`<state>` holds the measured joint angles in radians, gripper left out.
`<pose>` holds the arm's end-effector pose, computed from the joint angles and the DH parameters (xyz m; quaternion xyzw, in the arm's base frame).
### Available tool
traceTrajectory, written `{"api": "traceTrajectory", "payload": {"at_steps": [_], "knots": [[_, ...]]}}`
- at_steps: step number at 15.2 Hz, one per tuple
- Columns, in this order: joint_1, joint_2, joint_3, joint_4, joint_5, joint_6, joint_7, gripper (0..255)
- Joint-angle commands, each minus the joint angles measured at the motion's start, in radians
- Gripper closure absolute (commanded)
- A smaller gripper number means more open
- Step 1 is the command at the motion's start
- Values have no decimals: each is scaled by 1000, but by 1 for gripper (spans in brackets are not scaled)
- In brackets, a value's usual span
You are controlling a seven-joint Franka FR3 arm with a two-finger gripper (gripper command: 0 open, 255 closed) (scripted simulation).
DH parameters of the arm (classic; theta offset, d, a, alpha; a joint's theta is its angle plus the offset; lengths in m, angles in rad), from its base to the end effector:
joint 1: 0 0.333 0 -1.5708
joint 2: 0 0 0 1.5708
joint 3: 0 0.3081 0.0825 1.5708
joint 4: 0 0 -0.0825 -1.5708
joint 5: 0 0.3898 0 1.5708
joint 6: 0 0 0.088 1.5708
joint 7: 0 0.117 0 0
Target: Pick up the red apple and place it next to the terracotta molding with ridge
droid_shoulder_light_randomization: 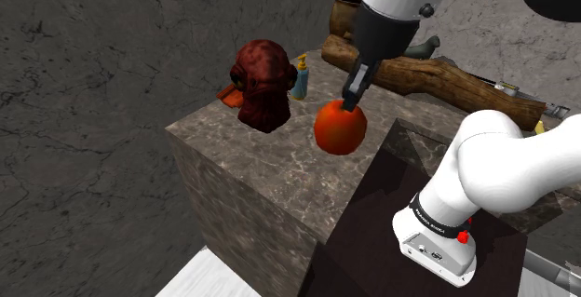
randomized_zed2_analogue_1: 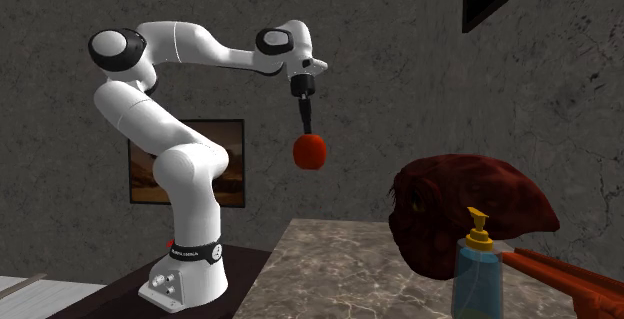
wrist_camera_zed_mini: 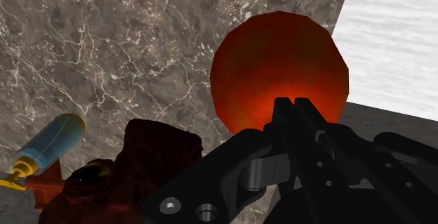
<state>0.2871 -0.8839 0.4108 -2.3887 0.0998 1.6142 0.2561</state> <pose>0.2160 0.2372 0.5655 0.9818 0.1534 0.0724 0.0851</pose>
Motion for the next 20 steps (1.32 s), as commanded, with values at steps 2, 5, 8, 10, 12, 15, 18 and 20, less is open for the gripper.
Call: {"api": "traceTrajectory", "payload": {"at_steps": [2,5,8,10,12,15,18,20], "knots": [[-22,7,-59,-17,-42,25,-62,255],[-51,31,-121,-25,-87,60,-127,255],[-82,65,-181,-22,-131,96,-191,255],[-102,94,-219,-13,-158,121,-232,255],[-122,127,-257,-1,-183,147,-272,255],[-151,185,-310,28,-218,184,-330,255],[-176,250,-362,67,-246,219,-386,255],[-191,298,-395,99,-261,240,-423,255]]}}
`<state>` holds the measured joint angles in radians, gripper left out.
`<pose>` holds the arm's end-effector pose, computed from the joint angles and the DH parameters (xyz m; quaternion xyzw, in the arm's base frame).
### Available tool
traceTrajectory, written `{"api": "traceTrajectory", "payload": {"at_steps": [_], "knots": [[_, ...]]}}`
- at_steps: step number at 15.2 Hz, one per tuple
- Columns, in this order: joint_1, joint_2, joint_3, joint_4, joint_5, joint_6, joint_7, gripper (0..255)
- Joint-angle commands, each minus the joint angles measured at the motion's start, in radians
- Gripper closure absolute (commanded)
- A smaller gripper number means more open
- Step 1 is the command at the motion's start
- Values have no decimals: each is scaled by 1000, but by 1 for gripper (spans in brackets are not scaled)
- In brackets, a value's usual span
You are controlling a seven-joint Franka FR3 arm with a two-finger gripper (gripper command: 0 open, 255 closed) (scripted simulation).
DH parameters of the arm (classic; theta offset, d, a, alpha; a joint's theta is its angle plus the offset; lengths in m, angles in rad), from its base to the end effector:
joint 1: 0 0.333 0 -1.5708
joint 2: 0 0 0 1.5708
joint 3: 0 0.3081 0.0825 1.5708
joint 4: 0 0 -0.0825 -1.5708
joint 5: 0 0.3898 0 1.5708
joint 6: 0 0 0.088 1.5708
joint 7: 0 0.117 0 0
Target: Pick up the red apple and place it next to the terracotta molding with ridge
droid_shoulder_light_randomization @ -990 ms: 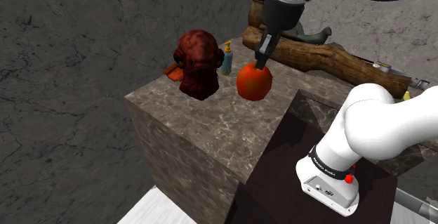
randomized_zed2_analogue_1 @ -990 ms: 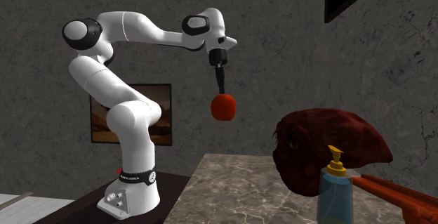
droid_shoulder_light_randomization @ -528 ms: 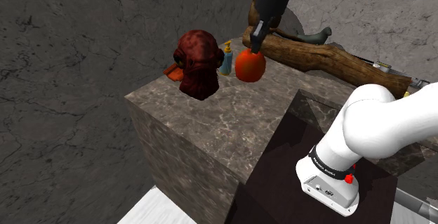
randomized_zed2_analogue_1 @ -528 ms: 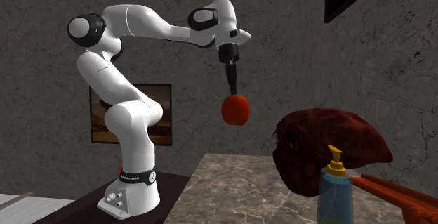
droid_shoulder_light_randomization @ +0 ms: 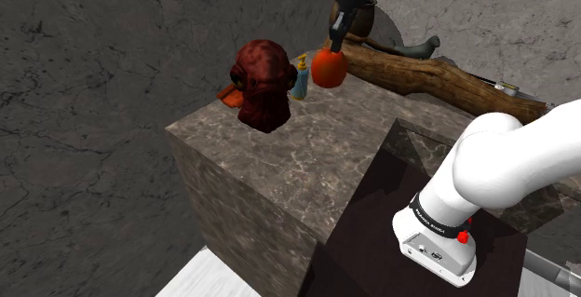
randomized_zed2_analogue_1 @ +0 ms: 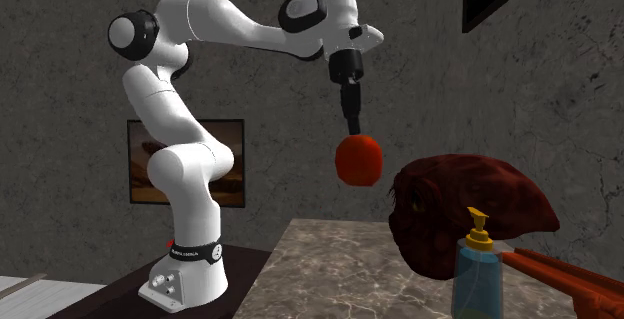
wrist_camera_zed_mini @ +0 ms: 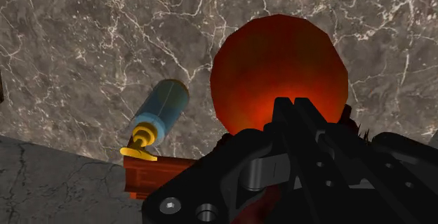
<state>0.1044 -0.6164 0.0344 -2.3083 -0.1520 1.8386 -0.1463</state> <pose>0.3882 0.0427 0.5652 0.9819 0.1533 0.0722 0.0849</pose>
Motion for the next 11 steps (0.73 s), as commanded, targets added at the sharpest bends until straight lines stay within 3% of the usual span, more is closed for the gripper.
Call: {"api": "traceTrajectory", "payload": {"at_steps": [1,11], "knots": [[-16,55,-35,36,-16,26,-39,255],[-69,335,-182,276,-27,97,-226,255]]}}
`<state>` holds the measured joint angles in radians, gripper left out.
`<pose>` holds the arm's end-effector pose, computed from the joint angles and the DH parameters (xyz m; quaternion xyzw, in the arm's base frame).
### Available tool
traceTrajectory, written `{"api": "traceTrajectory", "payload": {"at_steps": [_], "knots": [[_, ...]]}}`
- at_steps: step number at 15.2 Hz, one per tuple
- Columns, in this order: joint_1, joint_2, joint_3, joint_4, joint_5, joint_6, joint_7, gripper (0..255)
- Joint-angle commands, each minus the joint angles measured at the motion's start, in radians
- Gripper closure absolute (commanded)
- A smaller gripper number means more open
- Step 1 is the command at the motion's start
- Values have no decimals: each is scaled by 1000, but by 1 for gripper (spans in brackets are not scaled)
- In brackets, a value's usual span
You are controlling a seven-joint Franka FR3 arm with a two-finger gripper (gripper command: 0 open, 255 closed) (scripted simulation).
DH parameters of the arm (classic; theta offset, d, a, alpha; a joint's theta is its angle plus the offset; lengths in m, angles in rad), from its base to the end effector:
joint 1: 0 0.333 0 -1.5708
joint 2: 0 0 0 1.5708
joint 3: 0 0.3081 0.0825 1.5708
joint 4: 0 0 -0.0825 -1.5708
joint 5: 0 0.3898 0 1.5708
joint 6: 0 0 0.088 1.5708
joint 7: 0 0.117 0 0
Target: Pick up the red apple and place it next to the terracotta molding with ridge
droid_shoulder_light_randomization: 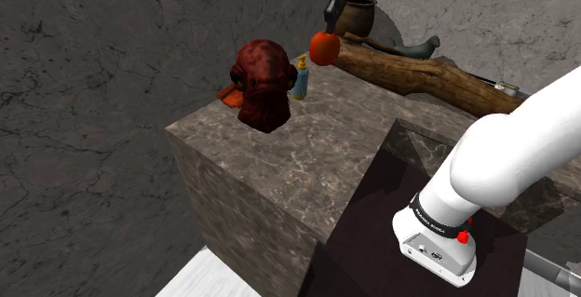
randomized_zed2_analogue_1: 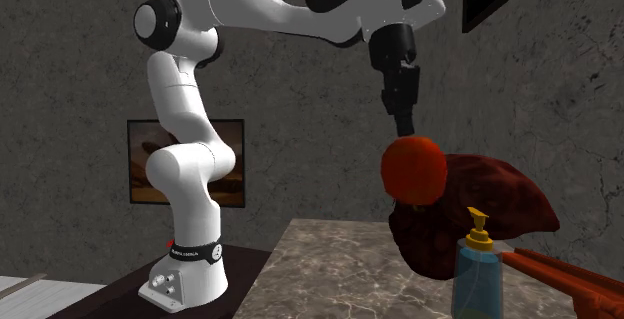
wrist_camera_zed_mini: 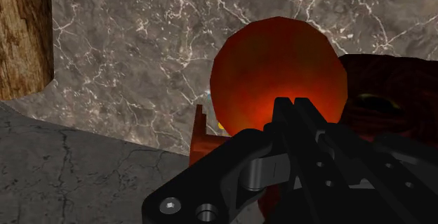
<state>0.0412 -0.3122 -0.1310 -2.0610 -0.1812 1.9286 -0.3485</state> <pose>0.4868 -0.0643 0.5636 0.9819 0.1533 0.0721 0.0847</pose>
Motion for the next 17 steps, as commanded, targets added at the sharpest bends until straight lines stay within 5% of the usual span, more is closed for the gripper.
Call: {"api": "traceTrajectory", "payload": {"at_steps": [1,16,17], "knots": [[-11,62,-30,59,7,10,-44,255],[-146,613,-158,713,192,-80,-336,255],[-145,610,-157,696,190,-65,-335,255]]}}
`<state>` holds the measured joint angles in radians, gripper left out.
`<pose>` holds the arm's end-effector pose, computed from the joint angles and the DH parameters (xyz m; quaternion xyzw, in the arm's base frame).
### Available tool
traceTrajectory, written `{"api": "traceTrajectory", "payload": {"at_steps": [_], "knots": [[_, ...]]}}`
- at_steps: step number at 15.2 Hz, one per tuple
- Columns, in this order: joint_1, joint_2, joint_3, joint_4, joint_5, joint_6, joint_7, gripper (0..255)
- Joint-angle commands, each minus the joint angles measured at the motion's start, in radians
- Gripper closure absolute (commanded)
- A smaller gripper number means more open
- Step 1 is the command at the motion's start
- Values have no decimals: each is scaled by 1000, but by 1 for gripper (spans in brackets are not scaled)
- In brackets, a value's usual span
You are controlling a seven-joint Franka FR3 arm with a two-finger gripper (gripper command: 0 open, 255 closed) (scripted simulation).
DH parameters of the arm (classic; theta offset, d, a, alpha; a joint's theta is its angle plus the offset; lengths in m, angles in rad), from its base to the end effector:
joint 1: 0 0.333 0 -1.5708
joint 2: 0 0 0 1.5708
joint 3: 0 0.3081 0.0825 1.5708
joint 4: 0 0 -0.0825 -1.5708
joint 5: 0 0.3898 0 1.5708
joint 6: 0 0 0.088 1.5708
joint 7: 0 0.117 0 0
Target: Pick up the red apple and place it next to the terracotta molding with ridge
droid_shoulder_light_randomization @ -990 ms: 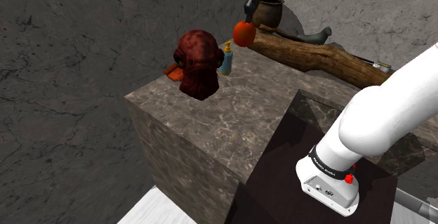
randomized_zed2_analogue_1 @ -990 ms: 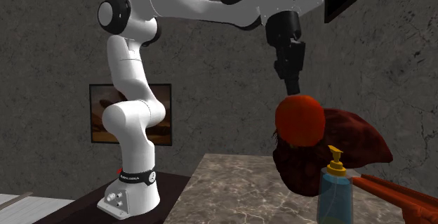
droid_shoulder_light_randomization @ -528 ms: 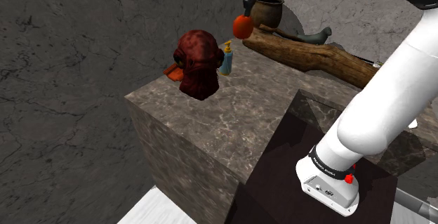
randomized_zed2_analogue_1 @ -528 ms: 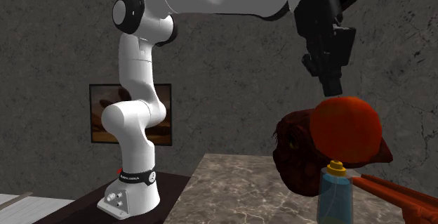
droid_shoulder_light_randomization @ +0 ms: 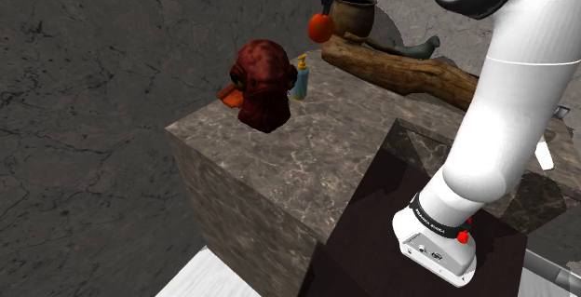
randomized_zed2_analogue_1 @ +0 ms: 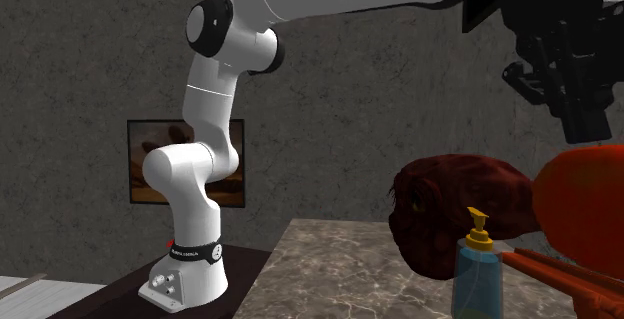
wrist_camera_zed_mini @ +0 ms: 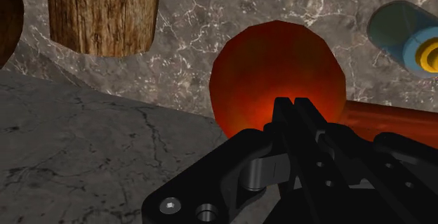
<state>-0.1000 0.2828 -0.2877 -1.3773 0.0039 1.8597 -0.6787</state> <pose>0.6277 -0.2285 0.5627 0.9819 0.1532 0.0719 0.0853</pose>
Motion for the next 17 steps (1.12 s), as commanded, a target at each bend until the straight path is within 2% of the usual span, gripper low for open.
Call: {"api": "traceTrajectory", "payload": {"at_steps": [1,17], "knots": [[-3,13,0,-5,4,18,-3,255],[5,11,4,-223,1,234,8,255]]}}
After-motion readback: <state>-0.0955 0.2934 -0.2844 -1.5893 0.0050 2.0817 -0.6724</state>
